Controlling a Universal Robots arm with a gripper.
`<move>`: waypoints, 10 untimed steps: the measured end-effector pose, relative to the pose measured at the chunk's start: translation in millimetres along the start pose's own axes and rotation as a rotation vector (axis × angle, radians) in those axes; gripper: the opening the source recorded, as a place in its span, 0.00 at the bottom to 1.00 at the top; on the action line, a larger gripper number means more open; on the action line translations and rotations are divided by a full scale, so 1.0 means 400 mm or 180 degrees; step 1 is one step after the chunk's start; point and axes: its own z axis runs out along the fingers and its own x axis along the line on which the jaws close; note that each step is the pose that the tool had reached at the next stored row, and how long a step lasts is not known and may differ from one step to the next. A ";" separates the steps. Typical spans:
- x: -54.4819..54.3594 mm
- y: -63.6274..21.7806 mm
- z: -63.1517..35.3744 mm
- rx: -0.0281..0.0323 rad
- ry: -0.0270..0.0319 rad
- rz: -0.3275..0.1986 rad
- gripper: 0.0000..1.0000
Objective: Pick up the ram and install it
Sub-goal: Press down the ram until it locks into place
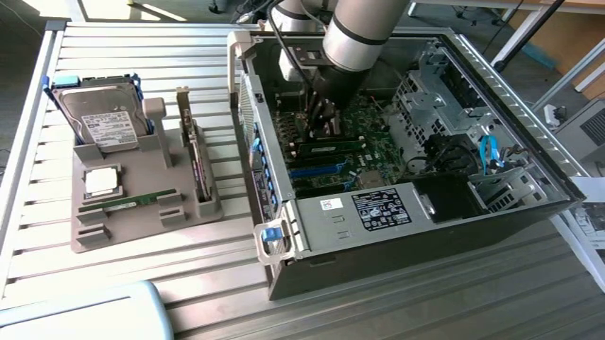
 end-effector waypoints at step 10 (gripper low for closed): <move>0.001 0.007 0.025 -0.0001 0.0002 0.0000 0.13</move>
